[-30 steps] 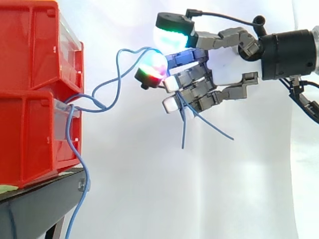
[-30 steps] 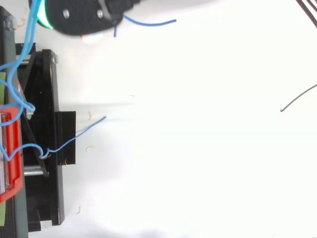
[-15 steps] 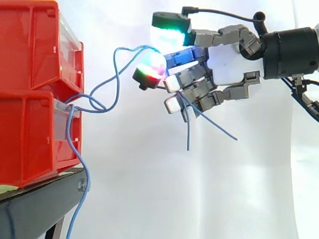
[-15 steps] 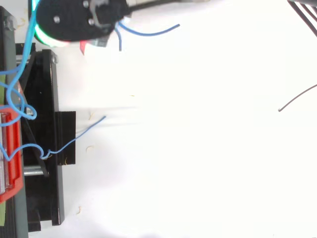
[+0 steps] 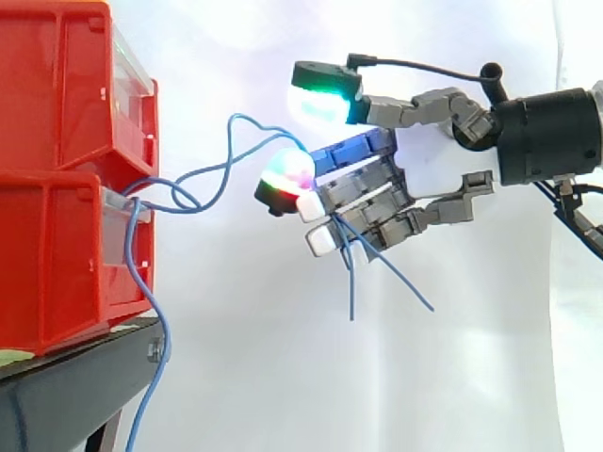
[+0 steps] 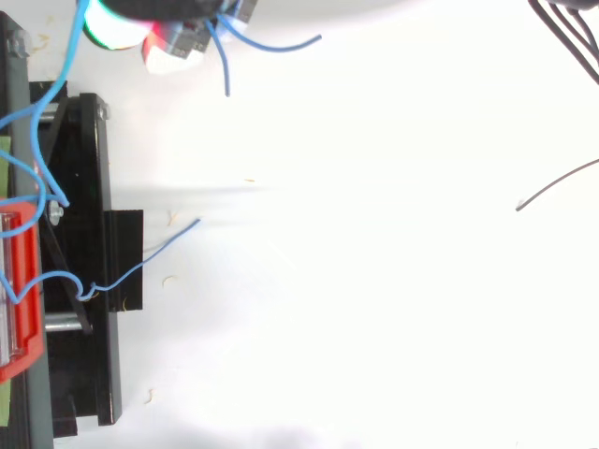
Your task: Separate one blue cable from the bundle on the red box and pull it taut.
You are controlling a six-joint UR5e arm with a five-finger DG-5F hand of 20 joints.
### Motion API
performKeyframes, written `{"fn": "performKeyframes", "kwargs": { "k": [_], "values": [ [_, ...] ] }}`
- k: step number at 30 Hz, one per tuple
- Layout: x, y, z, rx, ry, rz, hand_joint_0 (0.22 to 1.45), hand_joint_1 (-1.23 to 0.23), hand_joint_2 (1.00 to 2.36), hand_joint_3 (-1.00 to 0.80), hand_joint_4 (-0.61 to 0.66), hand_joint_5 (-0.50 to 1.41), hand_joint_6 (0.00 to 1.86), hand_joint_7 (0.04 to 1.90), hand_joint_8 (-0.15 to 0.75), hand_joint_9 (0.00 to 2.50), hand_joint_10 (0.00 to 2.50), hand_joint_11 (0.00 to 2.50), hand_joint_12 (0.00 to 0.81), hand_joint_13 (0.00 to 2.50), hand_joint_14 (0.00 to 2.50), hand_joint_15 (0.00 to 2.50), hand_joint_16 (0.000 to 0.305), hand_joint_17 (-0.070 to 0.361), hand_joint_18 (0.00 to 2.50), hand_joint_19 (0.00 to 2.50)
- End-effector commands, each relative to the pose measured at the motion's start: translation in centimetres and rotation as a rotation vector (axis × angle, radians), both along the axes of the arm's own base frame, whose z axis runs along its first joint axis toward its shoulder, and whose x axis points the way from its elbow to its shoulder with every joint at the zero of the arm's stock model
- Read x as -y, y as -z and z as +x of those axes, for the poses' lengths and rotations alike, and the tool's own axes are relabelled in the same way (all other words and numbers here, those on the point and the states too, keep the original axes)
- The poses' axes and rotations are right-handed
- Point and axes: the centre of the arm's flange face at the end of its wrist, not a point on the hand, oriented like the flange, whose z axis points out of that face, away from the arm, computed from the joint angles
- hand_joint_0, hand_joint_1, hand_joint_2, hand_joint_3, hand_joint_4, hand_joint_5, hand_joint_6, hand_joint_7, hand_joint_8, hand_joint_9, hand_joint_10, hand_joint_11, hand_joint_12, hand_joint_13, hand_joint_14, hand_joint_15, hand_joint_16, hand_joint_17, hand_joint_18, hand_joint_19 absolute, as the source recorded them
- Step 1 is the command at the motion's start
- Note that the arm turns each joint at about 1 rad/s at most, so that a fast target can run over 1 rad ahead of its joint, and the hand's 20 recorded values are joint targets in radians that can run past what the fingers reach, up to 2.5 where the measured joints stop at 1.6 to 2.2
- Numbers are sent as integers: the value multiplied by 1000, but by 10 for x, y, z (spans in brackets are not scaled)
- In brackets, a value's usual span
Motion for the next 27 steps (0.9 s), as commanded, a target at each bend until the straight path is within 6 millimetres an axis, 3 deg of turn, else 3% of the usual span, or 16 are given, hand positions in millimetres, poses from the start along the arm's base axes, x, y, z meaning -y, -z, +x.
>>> {"fn": "performKeyframes", "kwargs": {
  "k": [1,6,13,21,27],
  "values": [
    [0,3,1,8,0,-1,598,-592,1008,-408,118,-24,722,1000,223,934,9,228,354,825,16,403,48,108,742,599],
    [-1,0,1,13,-3,-2,606,-655,1014,-318,107,-42,825,918,222,944,9,254,352,813,16,392,47,106,732,553],
    [-1,-3,2,18,-3,-4,601,-702,1016,-260,116,-42,848,949,226,959,11,278,349,805,16,398,46,104,720,560],
    [-4,-30,1,27,-21,-9,588,-660,1015,-291,134,-45,856,929,228,971,12,293,352,811,18,410,46,104,714,588],
    [-13,-51,-15,-32,-63,-7,590,-653,1015,-286,141,-46,866,966,229,1000,12,316,355,830,19,421,46,105,724,597]
  ]
}}
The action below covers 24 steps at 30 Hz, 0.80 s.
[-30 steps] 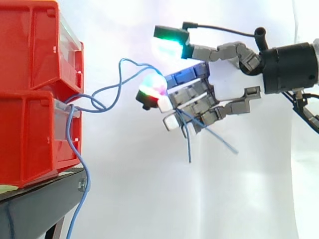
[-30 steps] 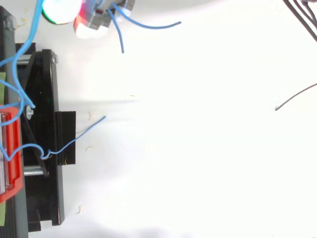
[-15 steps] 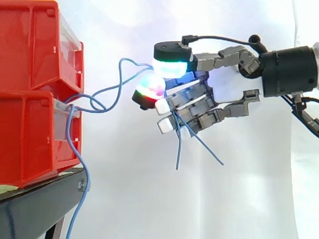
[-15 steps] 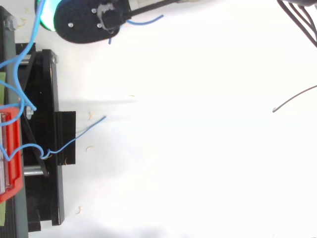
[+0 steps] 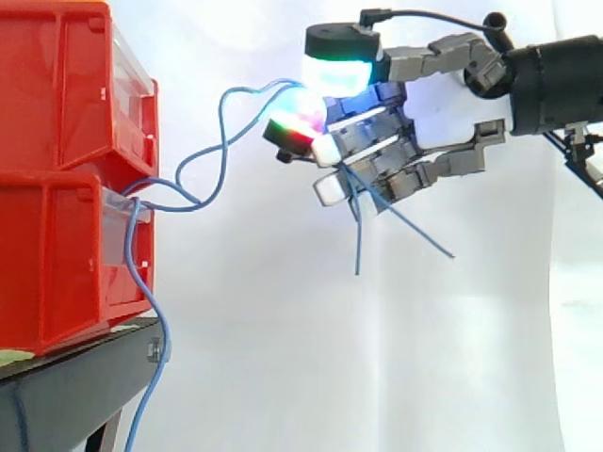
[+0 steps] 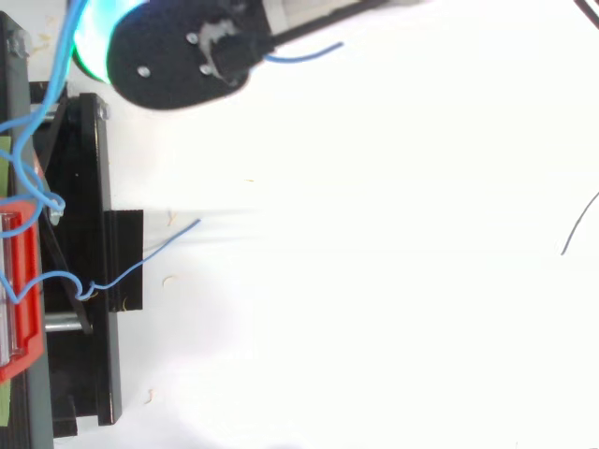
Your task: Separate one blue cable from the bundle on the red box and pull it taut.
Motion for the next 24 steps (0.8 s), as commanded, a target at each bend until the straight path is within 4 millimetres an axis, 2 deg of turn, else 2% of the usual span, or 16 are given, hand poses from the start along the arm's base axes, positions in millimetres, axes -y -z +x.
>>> {"fn": "performKeyframes", "kwargs": {
  "k": [1,7,15,19,20,22,24],
  "values": [
    [-2,-11,-7,-16,-9,-1,591,-654,1015,-288,142,-47,868,966,227,1000,13,317,354,830,18,418,47,105,727,596],
    [-3,-29,-12,10,-6,-3,589,-653,1014,-308,138,-46,873,928,234,1013,12,315,351,836,18,419,47,105,731,613],
    [-3,-36,-13,16,-4,-3,569,-616,1011,-369,118,-60,819,913,242,1055,14,367,357,858,17,423,49,110,756,623],
    [-3,-32,-13,10,-4,-3,576,-631,1010,-374,82,-54,810,919,244,1141,15,380,360,853,17,429,49,109,661,573],
    [-1,-26,-14,-2,0,-4,583,-638,1011,-361,79,-50,812,926,239,1141,15,383,359,829,18,415,48,109,635,560],
    [-1,-9,-17,-38,-2,-1,597,-665,1013,-330,68,-45,815,936,220,1054,14,352,354,717,15,367,46,104,575,540],
    [0,-2,-18,-50,-1,1,606,-680,1013,-311,66,-41,816,934,209,925,10,250,340,612,13,308,44,100,529,502]
  ]
}}
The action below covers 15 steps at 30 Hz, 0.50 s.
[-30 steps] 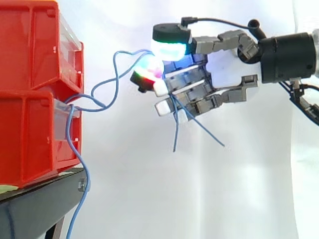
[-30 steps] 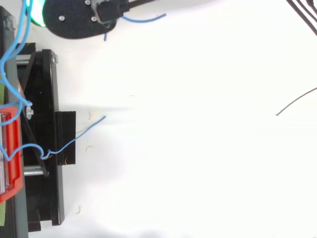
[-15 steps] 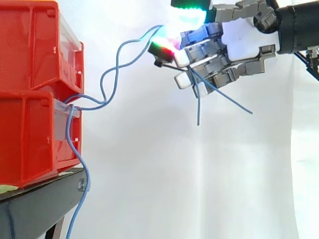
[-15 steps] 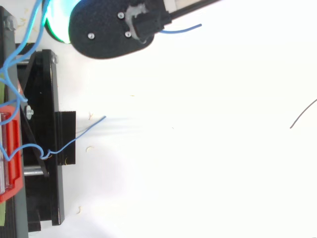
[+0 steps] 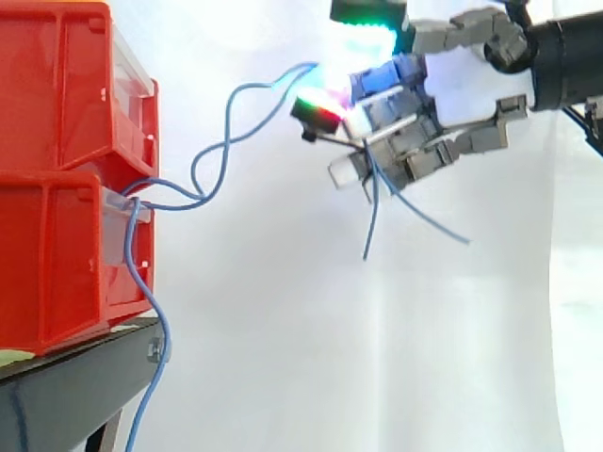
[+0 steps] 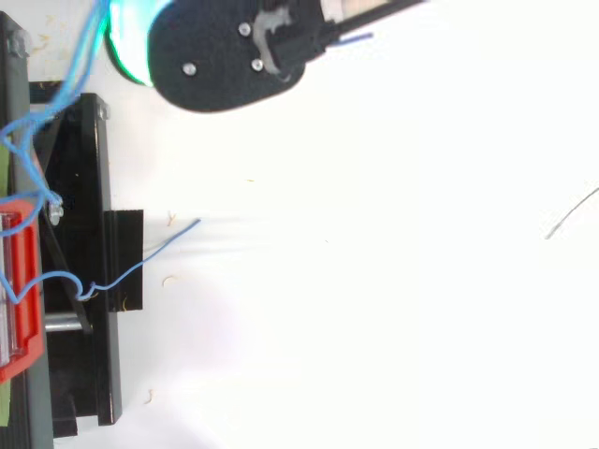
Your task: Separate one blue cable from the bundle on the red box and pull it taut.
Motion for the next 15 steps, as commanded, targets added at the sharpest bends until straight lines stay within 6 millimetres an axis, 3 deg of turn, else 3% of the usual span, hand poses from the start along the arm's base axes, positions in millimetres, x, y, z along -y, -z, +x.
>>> {"fn": "performKeyframes", "kwargs": {
  "k": [1,7,15],
  "values": [
    [1,21,-2,-30,1,3,608,-684,1013,-308,66,-41,815,937,210,903,8,212,336,584,12,282,44,99,518,474],
    [6,33,4,27,9,4,621,-693,1012,-321,59,-36,806,942,181,610,0,5,313,361,6,146,41,93,352,363],
    [5,47,4,37,4,5,639,-673,1009,-384,38,-38,776,944,151,357,0,0,291,159,1,41,38,85,66,174]
  ]
}}
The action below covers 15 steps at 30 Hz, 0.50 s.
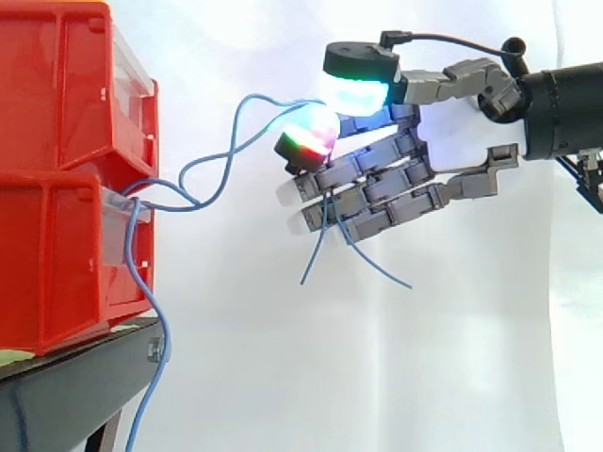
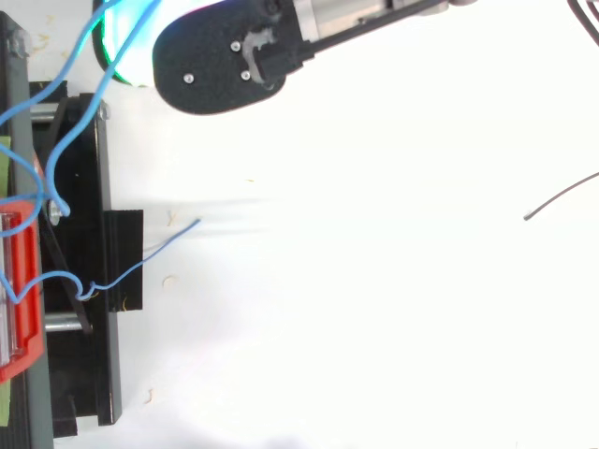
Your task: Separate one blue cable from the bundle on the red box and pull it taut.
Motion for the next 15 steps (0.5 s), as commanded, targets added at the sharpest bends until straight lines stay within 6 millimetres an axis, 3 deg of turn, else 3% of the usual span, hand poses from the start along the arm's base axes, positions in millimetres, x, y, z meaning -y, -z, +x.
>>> {"fn": "performKeyframes", "kwargs": {
  "k": [1,15],
  "values": [
    [1,9,-1,-7,0,0,642,-666,1008,-399,31,-39,769,952,147,331,0,0,290,131,0,40,37,84,25,159],
    [9,41,0,48,0,1,633,-630,1005,-435,52,-48,736,929,155,335,0,0,283,184,1,49,34,76,38,136]
  ]
}}
